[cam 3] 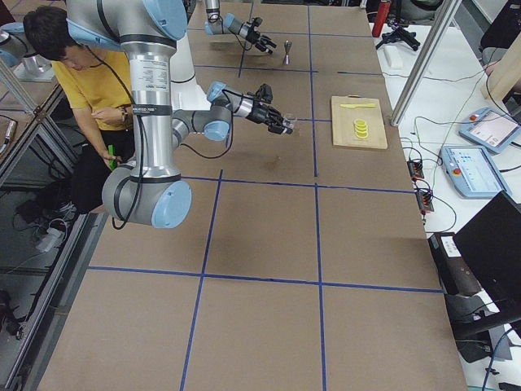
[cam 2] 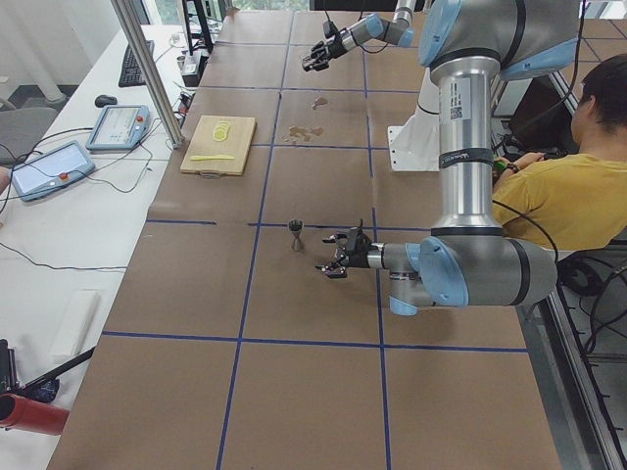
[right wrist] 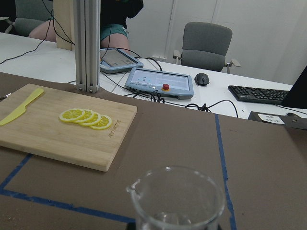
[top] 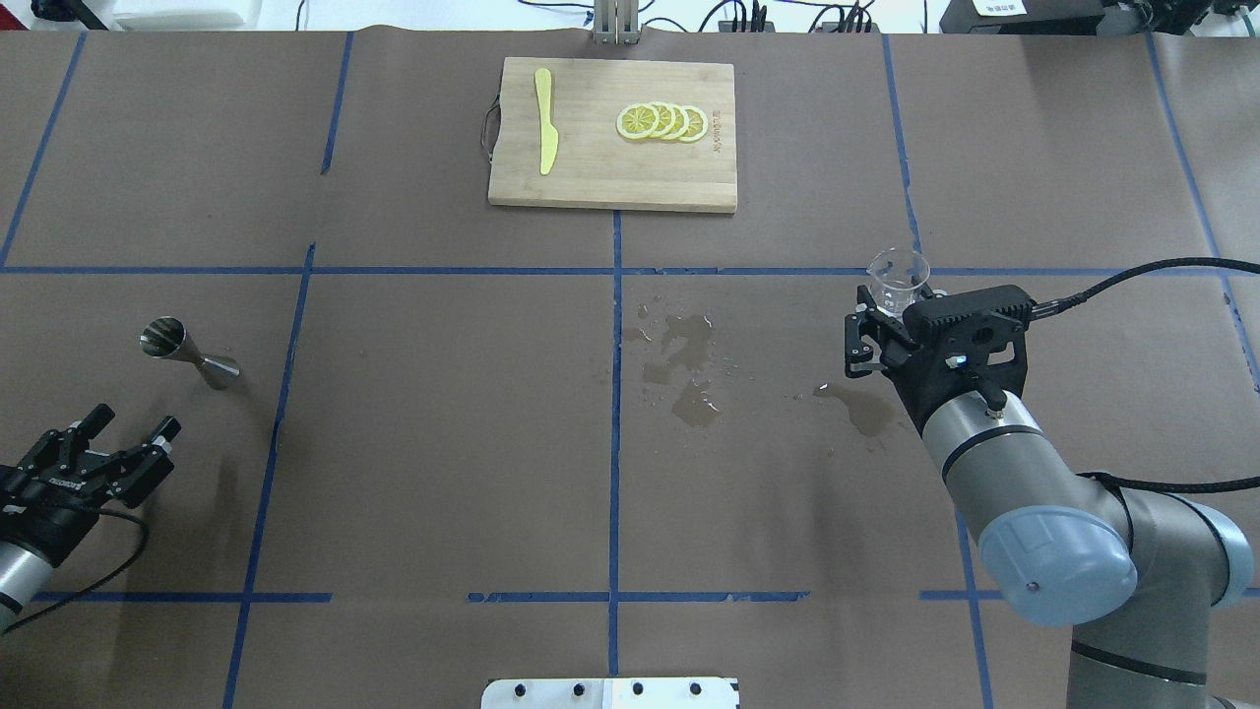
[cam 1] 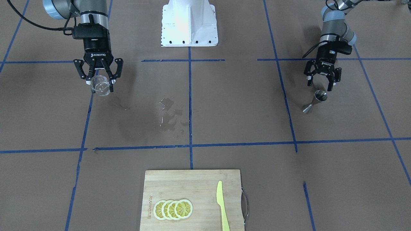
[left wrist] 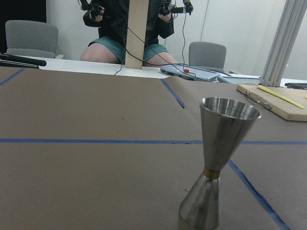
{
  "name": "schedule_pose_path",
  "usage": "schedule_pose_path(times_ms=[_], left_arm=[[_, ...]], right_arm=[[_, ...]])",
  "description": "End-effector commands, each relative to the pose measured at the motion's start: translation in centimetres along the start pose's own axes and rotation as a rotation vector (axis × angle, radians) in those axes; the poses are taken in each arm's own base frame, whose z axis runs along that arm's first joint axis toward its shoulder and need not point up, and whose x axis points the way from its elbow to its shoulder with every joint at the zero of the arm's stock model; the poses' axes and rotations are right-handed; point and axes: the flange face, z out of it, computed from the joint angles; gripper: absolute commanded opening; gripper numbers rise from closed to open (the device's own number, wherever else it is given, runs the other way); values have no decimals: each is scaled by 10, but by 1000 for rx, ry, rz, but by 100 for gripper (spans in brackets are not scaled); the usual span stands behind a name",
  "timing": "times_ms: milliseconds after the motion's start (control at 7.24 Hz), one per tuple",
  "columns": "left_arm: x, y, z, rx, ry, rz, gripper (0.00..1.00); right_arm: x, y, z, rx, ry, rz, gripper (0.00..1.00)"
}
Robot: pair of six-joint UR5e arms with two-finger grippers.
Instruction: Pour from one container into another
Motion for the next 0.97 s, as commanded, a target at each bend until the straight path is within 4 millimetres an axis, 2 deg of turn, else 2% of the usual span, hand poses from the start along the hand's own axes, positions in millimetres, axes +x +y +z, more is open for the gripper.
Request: schedule_pose_path(times_ms=[0,276,552,691,829], left_arm=[[-38,-22,-28,-12,36,-29,99],[-55,-46,-48,-30,80,-40,99],[-55,-51,-51,-51,118,-47,99],[-54,-52,-51,-54,122,-49,99],[-54,-53,-50,-67,132,-49,99]], right_arm=[[7,16,8,-28,17,18,0],[13,35,21,-51,42,56,0],[23,73,47,-59,57,92,0],[36,103,66,-42,39,116,0],[46,116,75,-10,37,126,0]])
